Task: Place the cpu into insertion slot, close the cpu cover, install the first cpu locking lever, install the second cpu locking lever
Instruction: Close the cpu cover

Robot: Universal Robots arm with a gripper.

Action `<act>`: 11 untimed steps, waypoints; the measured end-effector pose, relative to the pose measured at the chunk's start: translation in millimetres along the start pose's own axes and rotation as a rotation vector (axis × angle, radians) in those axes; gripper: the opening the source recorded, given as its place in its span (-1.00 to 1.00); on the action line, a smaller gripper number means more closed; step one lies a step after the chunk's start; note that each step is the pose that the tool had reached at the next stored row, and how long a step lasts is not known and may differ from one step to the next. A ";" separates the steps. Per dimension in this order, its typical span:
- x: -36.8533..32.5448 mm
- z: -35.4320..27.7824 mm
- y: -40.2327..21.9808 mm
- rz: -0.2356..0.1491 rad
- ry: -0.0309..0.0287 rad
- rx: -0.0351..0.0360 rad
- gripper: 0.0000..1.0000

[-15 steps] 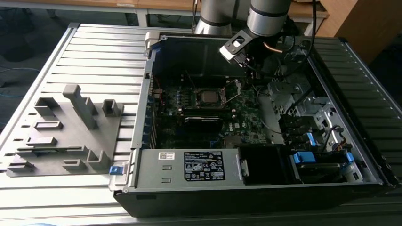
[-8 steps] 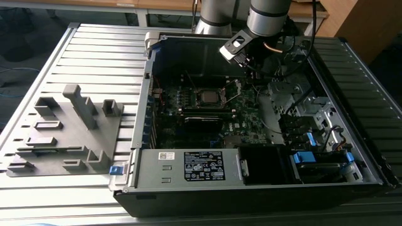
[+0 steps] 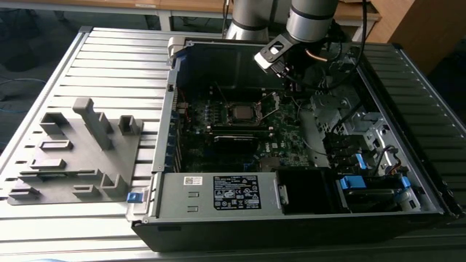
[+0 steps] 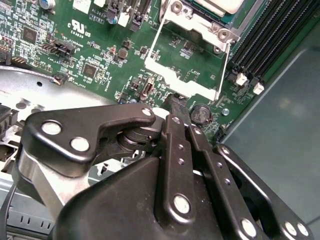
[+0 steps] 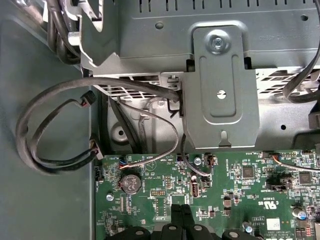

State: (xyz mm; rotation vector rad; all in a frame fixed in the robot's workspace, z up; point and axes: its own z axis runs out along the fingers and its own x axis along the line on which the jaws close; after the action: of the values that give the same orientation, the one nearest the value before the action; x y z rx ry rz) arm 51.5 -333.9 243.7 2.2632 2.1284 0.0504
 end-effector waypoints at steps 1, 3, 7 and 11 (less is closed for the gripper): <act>0.0 0.0 0.0 0.000 -0.0001 0.0010 -0.79; 0.0 0.1 0.0 0.000 0.0000 0.0012 -0.79; 0.0 0.1 -0.1 0.000 0.0000 0.0012 -0.79; -0.3 0.1 -4.4 0.000 0.0002 -0.0008 -0.79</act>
State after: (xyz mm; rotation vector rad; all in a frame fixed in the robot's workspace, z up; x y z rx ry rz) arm 47.1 -333.9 243.5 2.2629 2.1281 0.0515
